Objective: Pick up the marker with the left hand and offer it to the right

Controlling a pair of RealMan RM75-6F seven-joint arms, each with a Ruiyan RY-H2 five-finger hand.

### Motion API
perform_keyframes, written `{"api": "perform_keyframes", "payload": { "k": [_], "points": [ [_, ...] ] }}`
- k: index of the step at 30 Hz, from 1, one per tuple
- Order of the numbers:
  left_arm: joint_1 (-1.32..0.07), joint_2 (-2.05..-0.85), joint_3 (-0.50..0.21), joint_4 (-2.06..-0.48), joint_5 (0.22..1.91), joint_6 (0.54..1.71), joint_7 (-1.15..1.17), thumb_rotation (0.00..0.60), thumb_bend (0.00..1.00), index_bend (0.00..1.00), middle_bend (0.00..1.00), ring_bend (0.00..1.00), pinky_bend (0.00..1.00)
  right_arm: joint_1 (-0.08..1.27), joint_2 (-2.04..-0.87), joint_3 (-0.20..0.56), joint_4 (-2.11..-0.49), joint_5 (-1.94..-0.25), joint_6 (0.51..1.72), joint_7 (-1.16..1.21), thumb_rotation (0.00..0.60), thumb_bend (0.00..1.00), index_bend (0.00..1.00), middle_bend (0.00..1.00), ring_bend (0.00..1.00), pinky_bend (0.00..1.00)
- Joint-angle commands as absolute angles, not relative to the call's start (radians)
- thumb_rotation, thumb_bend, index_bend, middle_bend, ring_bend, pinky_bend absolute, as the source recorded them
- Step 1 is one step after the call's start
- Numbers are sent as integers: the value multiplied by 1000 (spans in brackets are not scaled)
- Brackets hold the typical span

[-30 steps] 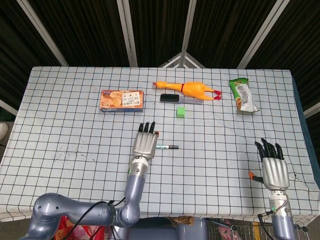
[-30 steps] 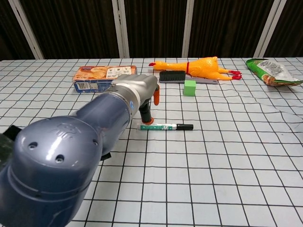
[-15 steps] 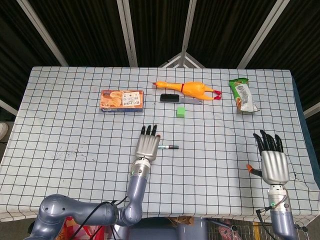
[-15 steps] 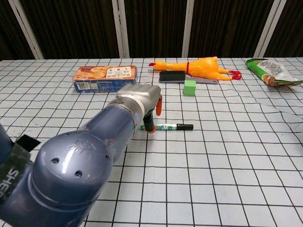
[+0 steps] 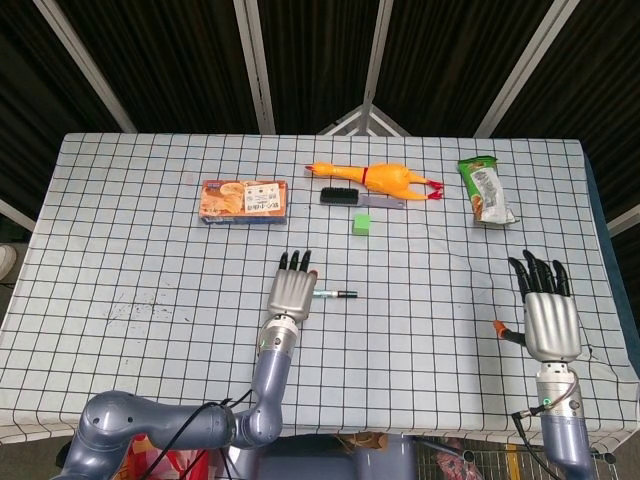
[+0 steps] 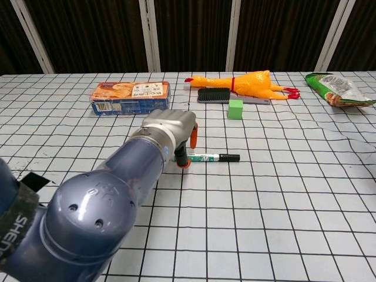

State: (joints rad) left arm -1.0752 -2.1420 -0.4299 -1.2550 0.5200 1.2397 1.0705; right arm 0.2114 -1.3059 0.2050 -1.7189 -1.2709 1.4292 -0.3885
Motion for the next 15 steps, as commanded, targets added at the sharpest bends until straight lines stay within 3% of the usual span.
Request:
{"api": "perform_keyframes", "payload": {
  "k": [1,15],
  "points": [
    [-1081,-2154,-428,-1232,526,1227,1064,600,487,414,35,0,0,213,-1303,206,-1721,-1267,1427,-389,600,123,160,78,107,36],
    [-1097,-2188,-438,-1173,545,1216,1060,600,509,443,43,0,0,220,-1298,209,-1716,-1257,1427,-375,600,123,178,78,107,36]
  ]
}}
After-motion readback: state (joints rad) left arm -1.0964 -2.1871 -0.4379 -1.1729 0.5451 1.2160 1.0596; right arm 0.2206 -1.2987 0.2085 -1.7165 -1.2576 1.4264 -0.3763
